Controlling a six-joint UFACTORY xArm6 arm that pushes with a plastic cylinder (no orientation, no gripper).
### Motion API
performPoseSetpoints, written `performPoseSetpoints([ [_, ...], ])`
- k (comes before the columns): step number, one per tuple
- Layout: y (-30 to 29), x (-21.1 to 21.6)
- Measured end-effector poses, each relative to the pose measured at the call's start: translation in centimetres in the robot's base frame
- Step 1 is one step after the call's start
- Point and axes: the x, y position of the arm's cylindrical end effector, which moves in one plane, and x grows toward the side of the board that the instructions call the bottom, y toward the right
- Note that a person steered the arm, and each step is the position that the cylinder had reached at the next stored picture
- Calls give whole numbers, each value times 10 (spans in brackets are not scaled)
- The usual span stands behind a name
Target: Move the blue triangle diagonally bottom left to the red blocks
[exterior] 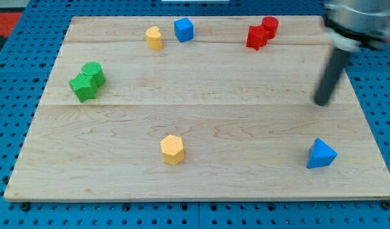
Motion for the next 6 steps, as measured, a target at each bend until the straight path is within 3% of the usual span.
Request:
performPoseSetpoints([
  [1, 7, 92],
  [2, -38, 105],
  [3, -117, 90],
  [5, -191, 28],
  [6, -186, 57],
])
